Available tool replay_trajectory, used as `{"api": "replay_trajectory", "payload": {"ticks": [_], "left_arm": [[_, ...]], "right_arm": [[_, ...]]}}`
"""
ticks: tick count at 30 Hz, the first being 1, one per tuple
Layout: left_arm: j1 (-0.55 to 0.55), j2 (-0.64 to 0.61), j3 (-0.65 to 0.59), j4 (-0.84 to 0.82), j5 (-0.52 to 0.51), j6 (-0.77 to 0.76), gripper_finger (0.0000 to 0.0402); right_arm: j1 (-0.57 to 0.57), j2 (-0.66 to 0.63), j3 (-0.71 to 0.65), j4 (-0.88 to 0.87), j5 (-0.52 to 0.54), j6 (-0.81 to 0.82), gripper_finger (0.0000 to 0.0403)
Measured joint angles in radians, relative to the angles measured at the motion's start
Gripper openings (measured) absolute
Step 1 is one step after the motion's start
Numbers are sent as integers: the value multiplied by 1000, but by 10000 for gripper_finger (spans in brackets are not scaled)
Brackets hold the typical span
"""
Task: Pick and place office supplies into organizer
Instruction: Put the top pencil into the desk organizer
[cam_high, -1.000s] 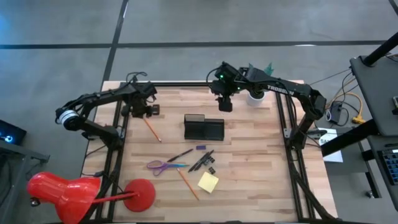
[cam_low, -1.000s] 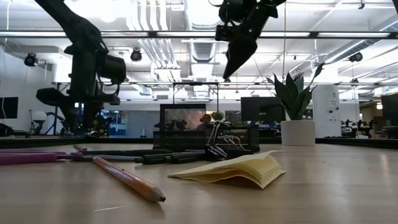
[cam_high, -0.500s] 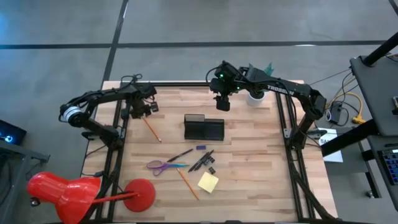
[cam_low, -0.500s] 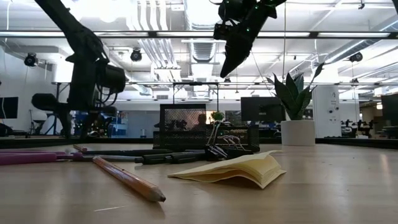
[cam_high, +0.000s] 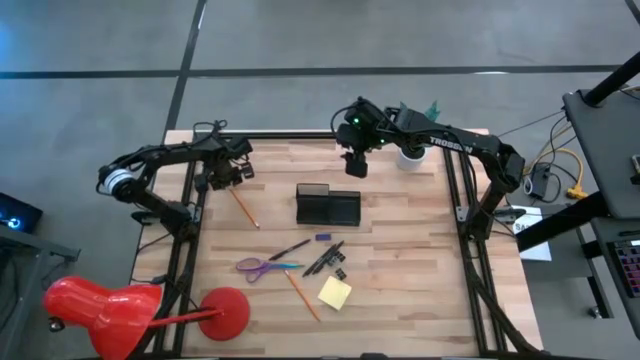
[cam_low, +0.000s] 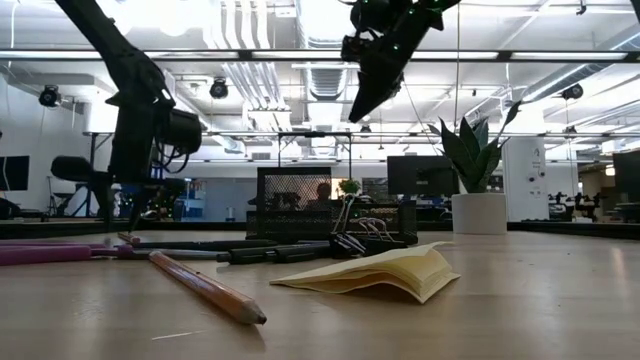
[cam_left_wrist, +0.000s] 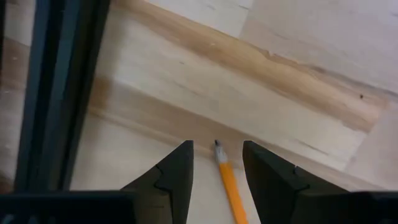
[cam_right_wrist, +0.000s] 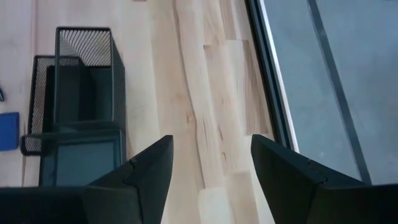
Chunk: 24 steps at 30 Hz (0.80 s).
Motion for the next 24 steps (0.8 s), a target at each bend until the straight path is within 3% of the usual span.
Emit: {"api": "replay_trajectory", "payload": {"ticks": [4, 13, 24], "left_arm": [[0, 14, -8, 8, 6, -21, 107], [-2, 15, -10, 48, 14, -18, 9], [-6, 15, -11, 51, 3, 34, 3]], "right_arm": [[0, 0, 0, 10, 0, 5, 208], [0, 0, 0, 11, 0, 7, 208], [0, 0, 0, 11, 0, 7, 208]]}}
